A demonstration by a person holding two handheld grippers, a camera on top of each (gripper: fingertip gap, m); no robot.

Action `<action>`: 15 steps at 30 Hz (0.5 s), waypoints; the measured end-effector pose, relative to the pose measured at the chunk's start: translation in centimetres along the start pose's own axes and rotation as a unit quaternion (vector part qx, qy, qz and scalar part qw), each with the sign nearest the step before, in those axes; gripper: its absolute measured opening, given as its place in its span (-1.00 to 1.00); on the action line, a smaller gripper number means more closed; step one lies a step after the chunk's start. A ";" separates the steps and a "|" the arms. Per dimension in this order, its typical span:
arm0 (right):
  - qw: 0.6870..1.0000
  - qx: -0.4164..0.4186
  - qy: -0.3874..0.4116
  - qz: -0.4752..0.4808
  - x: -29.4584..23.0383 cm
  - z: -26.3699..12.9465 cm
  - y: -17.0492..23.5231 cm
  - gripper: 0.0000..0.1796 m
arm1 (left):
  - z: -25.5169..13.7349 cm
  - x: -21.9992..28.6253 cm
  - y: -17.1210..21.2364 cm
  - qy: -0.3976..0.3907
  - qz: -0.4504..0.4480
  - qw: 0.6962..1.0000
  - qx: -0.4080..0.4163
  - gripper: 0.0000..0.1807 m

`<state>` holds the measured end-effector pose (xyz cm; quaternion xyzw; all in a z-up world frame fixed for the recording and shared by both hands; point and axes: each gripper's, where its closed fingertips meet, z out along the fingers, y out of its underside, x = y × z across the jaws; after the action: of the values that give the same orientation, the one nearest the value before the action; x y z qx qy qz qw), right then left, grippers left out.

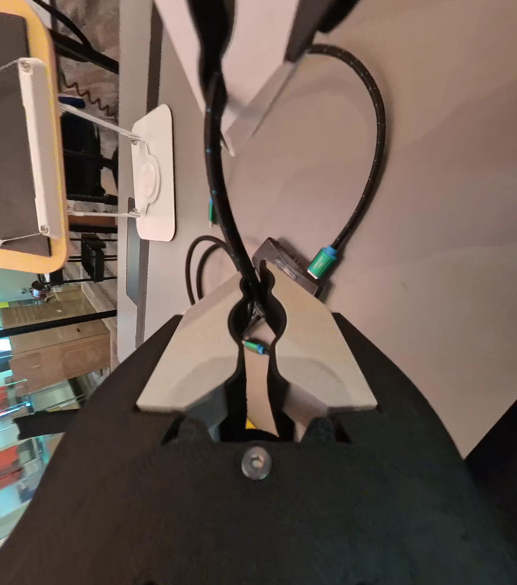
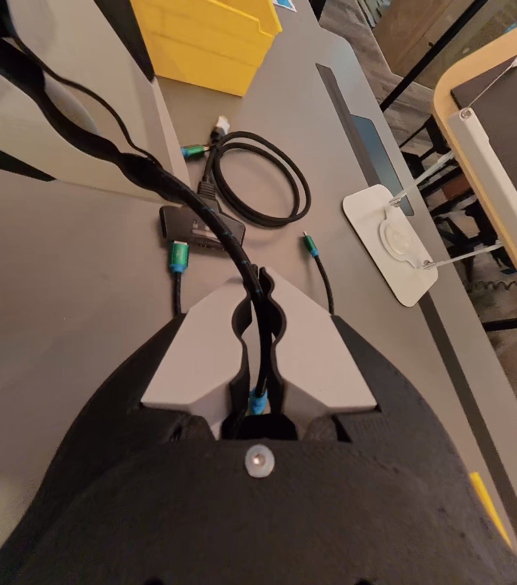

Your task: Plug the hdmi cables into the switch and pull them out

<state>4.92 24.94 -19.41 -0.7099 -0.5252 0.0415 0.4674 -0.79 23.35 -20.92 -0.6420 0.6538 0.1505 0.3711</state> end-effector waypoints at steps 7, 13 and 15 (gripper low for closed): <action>1.000 0.002 0.008 -0.016 -0.1 0.3 -0.1 -1.00 | 0.2 -0.1 0.2 0.006 -0.031 0.999 0.014 -1.00; 0.994 0.104 0.024 0.024 1.1 -2.4 -4.1 -0.76 | -0.3 -3.0 0.3 -0.011 -0.130 0.989 0.074 -1.00; 0.986 0.160 0.024 0.029 1.1 -4.3 -6.4 -0.77 | -0.3 -3.8 0.5 -0.016 -0.159 0.983 0.087 -1.00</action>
<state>3.27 23.26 -12.02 -0.6415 -0.4797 0.1220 0.5861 -1.69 26.03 -18.27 -0.7007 0.5481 0.0427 0.4548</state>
